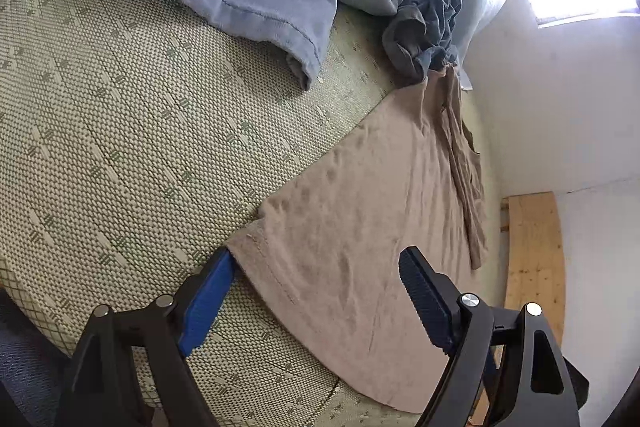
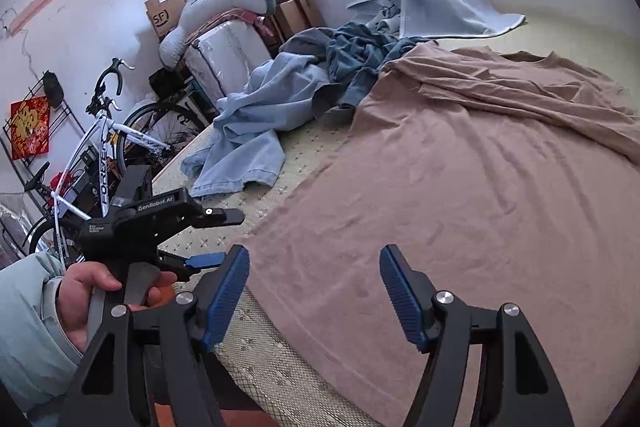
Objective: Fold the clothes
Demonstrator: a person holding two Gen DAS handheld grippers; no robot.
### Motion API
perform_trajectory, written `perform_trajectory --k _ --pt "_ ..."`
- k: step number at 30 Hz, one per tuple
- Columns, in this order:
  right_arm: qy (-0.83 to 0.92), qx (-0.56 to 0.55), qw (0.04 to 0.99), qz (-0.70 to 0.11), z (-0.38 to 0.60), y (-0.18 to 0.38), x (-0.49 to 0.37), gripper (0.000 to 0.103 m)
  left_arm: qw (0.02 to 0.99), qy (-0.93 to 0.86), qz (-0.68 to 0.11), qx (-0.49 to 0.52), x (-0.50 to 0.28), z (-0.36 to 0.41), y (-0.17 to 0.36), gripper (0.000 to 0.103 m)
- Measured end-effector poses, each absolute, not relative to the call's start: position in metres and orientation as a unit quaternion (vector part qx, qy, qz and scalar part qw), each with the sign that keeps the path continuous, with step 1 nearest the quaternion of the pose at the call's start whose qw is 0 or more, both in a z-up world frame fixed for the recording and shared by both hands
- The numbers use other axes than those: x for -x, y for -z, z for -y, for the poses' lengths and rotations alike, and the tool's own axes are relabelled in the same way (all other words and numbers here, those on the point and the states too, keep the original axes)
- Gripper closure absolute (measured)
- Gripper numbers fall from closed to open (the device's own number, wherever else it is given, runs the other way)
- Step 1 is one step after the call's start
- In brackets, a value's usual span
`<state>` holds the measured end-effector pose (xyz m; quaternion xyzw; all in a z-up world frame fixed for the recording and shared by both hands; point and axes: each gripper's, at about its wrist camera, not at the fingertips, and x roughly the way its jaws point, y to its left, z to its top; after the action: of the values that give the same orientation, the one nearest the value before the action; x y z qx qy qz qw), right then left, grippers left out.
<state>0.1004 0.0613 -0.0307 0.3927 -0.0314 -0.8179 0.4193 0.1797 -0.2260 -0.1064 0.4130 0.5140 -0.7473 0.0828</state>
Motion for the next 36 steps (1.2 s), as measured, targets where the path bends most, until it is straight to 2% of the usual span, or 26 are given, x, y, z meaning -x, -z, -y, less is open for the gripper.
perform_trajectory --k 3,12,18,23,25,29,31,36 --pt "0.81 -0.399 0.429 0.018 -0.046 0.037 -0.102 0.031 0.074 0.744 -0.525 -0.406 -0.177 0.226 0.104 0.016" --pt "0.772 -0.405 0.481 -0.092 0.036 0.073 -0.127 0.032 0.036 0.744 -0.533 -0.401 -0.171 0.222 0.093 0.016" --pt "0.748 -0.412 0.497 -0.153 0.084 0.102 -0.139 0.056 0.025 0.739 -0.542 -0.4 -0.172 0.227 0.093 0.016" --pt "0.756 -0.405 0.487 -0.166 0.094 0.107 -0.137 0.06 0.019 0.729 -0.563 -0.388 -0.178 0.234 0.092 0.016" --pt "0.759 -0.402 0.483 -0.171 0.097 0.109 -0.136 0.069 0.017 0.728 -0.565 -0.388 -0.178 0.235 0.092 0.016" --pt "0.765 -0.396 0.475 -0.181 0.105 0.112 -0.135 0.079 0.016 0.726 -0.567 -0.388 -0.177 0.236 0.091 0.016" --pt "0.768 -0.393 0.471 -0.186 0.109 0.114 -0.134 0.092 0.017 0.726 -0.568 -0.388 -0.176 0.236 0.091 0.016" --pt "0.765 -0.405 0.475 -0.159 0.107 0.114 -0.127 0.097 0.022 0.728 -0.57 -0.38 -0.174 0.239 0.088 0.016"
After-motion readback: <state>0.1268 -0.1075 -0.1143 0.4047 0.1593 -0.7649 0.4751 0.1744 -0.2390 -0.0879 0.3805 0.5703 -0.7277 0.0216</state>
